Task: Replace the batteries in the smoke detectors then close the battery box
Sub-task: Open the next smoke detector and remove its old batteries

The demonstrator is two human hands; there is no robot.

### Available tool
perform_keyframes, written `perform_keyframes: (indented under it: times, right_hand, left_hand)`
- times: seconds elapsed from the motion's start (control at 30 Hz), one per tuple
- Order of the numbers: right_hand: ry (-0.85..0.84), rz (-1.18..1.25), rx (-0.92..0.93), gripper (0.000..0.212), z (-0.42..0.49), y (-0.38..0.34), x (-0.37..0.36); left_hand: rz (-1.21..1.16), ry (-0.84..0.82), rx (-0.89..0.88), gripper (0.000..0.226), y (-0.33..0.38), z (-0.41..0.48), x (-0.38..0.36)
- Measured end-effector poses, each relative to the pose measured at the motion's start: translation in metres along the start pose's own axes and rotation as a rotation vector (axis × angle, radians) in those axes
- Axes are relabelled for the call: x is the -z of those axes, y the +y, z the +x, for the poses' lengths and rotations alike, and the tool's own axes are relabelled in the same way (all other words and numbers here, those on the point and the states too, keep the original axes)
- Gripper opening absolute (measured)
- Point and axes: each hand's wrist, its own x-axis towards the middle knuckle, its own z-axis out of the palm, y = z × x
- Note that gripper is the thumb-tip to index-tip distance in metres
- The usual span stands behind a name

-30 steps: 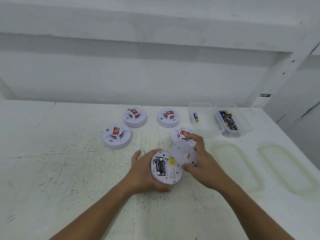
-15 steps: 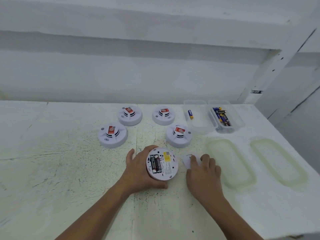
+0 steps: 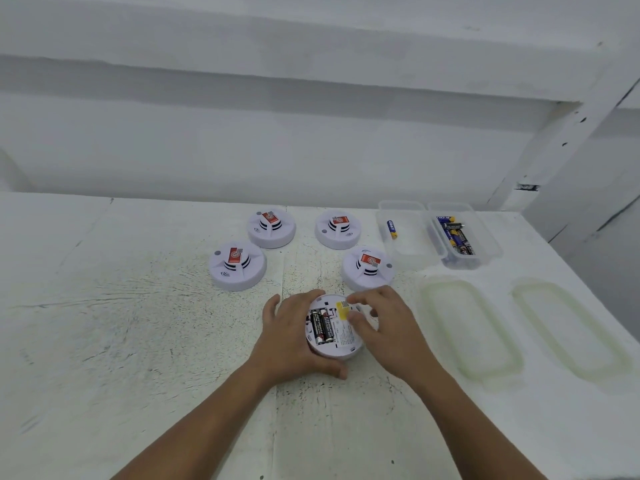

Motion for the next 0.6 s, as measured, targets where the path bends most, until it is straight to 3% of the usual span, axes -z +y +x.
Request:
perform_keyframes:
  times: [0.1,0.2,0.6]
  right_hand:
    - [-0.071,-0.049,0.055,0.025,0.007,-0.005,-0.009]
    - [-0.085,-0.170,0.101,0.028,0.011,-0.004,-0.011]
    - [-0.150,-0.303,0.355,0.017,0.025,-0.017,-0.016]
  left_hand:
    - [-0.057,-0.043,-0.003,0.132,-0.001,-0.001,0.003]
    - [-0.154,-0.077,-0.023,0.117,0.001,-0.003,0.012]
    - [-0.214,-0.028,0.020,0.102,-0.004,0.003,0.012]
